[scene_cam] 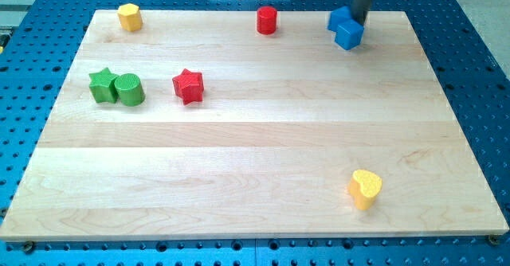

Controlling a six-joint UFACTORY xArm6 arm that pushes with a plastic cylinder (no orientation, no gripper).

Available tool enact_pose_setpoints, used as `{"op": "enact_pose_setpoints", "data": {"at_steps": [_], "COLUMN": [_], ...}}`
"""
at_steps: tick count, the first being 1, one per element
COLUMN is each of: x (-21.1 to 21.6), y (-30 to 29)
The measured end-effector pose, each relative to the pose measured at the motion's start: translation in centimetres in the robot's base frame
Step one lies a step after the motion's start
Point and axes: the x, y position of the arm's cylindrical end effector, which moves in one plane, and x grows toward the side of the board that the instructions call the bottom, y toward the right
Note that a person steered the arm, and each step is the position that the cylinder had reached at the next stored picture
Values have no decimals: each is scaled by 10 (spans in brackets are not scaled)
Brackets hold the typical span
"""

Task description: Move the blue triangle to the center of the board

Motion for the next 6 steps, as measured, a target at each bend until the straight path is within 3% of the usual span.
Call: {"op": "enact_pose_setpoints", "data": {"at_steps": [2,3,4,5,6], "x": [-33,-25,54,162,134], "y": [14,-42,-108,-155,-102]}}
